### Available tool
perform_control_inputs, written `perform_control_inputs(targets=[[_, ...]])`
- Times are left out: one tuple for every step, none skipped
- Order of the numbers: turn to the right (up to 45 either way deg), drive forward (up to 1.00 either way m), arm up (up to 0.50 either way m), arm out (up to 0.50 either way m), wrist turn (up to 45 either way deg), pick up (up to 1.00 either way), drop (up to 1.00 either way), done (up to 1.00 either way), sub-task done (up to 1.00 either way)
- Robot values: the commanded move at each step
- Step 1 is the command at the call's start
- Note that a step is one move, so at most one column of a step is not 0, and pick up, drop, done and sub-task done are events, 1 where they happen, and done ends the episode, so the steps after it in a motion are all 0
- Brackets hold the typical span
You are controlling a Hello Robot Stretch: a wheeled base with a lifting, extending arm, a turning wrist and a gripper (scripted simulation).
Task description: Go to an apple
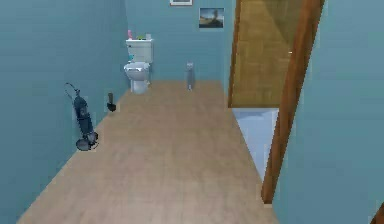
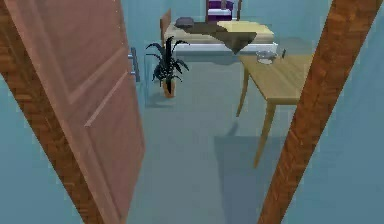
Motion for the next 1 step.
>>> perform_control_inputs(targets=[[-3.0, 0.0, 0.0, 0.0, 0.0, 0.0, 0.0, 0.0, 0.0]])
